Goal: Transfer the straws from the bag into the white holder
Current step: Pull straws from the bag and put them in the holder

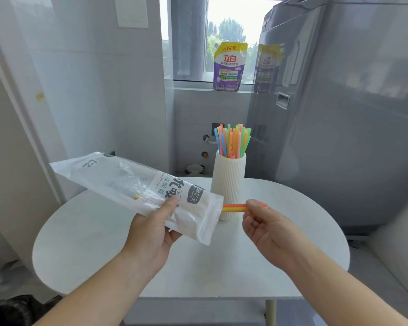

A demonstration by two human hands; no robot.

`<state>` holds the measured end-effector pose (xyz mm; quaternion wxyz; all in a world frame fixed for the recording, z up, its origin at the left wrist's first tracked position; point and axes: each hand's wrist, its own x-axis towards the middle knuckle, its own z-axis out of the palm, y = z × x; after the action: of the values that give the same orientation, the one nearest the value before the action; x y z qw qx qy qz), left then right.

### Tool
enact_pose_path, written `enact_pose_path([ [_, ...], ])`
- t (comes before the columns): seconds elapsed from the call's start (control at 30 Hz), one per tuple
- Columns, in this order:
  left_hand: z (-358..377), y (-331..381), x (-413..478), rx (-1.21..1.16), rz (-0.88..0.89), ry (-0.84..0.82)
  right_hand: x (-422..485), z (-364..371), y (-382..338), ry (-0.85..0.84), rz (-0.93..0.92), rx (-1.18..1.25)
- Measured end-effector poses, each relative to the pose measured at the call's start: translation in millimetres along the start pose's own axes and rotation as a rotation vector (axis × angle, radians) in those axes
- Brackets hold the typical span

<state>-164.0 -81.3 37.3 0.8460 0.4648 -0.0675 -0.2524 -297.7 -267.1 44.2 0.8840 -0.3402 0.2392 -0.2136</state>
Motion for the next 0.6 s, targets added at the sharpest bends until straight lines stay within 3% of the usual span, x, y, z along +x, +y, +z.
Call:
enact_pose_path([
  [0.27, 6, -8, -2, -0.039, -0.064, 0.006, -1, 3, -8, 0.055, 0.008, 0.135],
  [0.6, 9, -10, -6, -0.079, -0.094, 0.0, -1, 14, 11, -0.055, -0.066, -0.048],
])
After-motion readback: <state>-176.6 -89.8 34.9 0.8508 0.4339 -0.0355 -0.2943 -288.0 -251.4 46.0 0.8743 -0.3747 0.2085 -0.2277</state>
